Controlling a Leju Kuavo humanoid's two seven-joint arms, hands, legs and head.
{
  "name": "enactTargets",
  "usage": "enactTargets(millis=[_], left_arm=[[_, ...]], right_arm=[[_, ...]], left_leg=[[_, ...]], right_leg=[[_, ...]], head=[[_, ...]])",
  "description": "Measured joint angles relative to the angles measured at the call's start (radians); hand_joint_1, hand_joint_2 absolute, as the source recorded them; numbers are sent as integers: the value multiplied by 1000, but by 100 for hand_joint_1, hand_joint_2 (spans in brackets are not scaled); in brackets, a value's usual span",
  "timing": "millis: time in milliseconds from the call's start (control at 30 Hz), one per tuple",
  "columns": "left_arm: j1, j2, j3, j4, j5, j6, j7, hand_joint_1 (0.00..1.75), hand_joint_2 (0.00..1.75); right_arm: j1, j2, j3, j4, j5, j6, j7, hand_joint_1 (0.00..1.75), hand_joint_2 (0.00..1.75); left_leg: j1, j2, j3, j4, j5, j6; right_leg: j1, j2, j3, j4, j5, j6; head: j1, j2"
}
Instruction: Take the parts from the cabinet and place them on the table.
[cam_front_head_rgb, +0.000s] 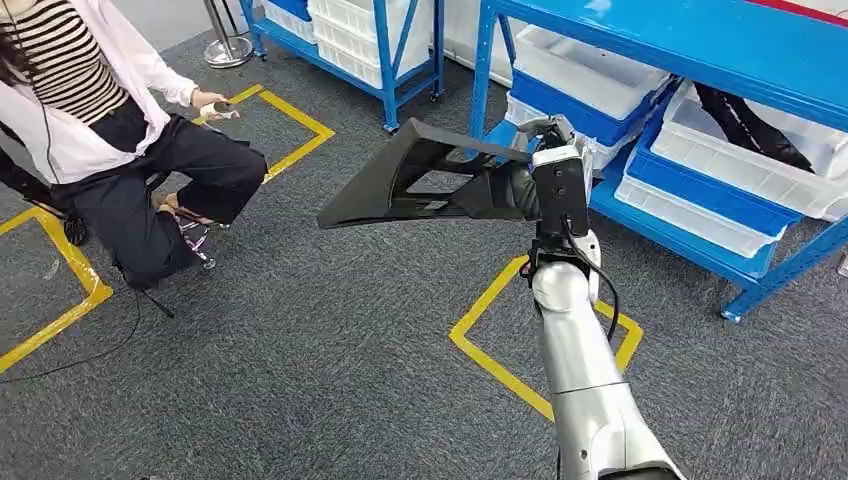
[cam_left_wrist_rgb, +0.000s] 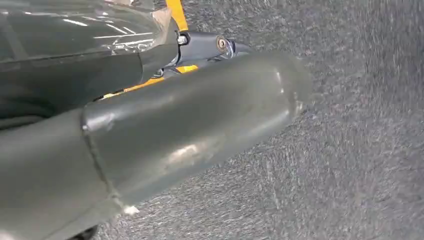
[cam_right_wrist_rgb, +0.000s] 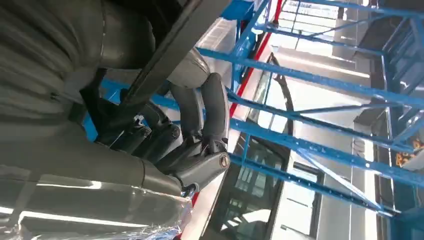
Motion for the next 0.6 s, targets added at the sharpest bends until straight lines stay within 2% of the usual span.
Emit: enactTargets(millis=[33, 67, 100, 133, 167, 200, 233, 267, 333, 367, 400, 433, 467, 500, 533, 567, 600], left_arm=[[2, 0, 3, 0, -1, 3, 0, 0, 0], [5, 0, 4, 0, -1, 5, 0, 0, 0], [7, 1, 6, 0, -2, 8, 0, 0, 0], [9, 2, 8, 0, -5, 13, 0, 0, 0], [9, 3, 10, 0, -12, 20, 0, 0, 0], [9, 8, 10, -1, -20, 29, 0, 0, 0], [9, 11, 10, 0, -27, 35, 0, 0, 0], [11, 16, 10, 0, -37, 39, 0, 0, 0], [19, 32, 10, 7, -55, 43, 0, 0, 0], [24, 38, 8, 10, -64, 44, 0, 0, 0], [30, 41, 8, 12, -64, 44, 0, 0, 0], [31, 45, 7, 13, -68, 45, 0, 0, 0], [31, 50, 7, 14, -69, 46, 0, 0, 0], [31, 53, 6, 14, -71, 46, 0, 0, 0], [32, 54, 5, 16, -71, 47, 0, 0, 0], [34, 55, 4, 18, -72, 49, 0, 0, 0], [36, 55, 3, 20, -72, 51, 0, 0, 0]], right_arm=[[0, 0, 0, 5, 0, -2, -2, 175, 175], [0, 0, 0, 12, 0, -4, -2, 175, 175], [-1, 0, 0, 15, 2, -6, -4, 175, 175], [-3, 0, 1, 19, 4, -10, -6, 175, 175], [-11, 0, 2, 26, 7, -17, -12, 175, 175], [-22, 0, 3, 35, 6, -24, -18, 175, 175], [-37, -1, 3, 46, 2, -30, -26, 175, 175], [-55, -2, 5, 68, -12, -40, -40, 175, 175], [-86, -1, 13, 105, -26, -63, -53, 175, 175], [-104, 0, 20, 119, -27, -72, -53, 175, 175], [-118, -1, 27, 129, -27, -77, -53, 175, 175], [-136, -1, 32, 141, -27, -80, -52, 175, 175], [-151, -2, 34, 155, -29, -84, -50, 175, 175], [-157, -5, 35, 166, -30, -84, -48, 175, 175], [-157, -7, 36, 173, -30, -85, -47, 175, 175], [-156, -10, 36, 183, -31, -86, -45, 175, 175], [-157, -11, 37, 190, -30, -89, -45, 175, 175]], left_leg=[[0, 2, -26, 53, -14, -1], [0, 3, -28, 58, -6, -1], [0, 4, -6, 17, 21, 2], [0, 8, 35, -60, 58, 6], [-2, 27, 93, -161, 98, 11], [-6, 74, 136, -237, 109, 19], [-15, 71, 137, -246, 105, 23], [-15, 56, 135, -246, 107, 29], [-20, 41, 132, -246, 107, 37], [-18, 32, 136, -259, 114, 47], [-10, 27, 146, -269, 121, 53], [-10, 19, 146, -273, 127, 64], [-9, 9, 144, -274, 128, 66], [-9, -5, 144, -274, 128, 66], [-9, -19, 144, -274, 128, 66], [-9, -34, 144, -273, 128, 65], [-8, -46, 145, -273, 128, 65]], right_leg=[[2, -10, 0, 0, 0, -1], [4, -20, 0, 0, -1, -1], [4, -29, 0, 0, -2, -2], [6, -38, 1, 0, -3, -2], [7, -46, 2, 0, -4, -3], [11, -52, 3, 0, -6, 0], [24, -58, 1, 1, -8, 4], [23, -65, 1, 0, -8, 6], [22, -81, 5, -4, -9, 16], [31, -88, 10, -4, -12, 23], [22, -66, -5, 11, -24, 26], [21, -31, -21, 55, -50, 20], [18, -8, -58, 140, -86, 15], [16, 1, -99, 229, -119, 14], [16, 5, -132, 299, -140, 17], [15, 6, -148, 326, -140, 24], [14, 6, -140, 301, -124, 31]], head=[[-1, 0], [0, 0], [-1, 0], [0, 0], [-1, 0], [-1, 0], [0, 0], [6, 0], [6, 0], [5, 0], [6, 0], [6, 0], [9, 0], [10, 0], [10, 0], [11, 0], [11, 0]])
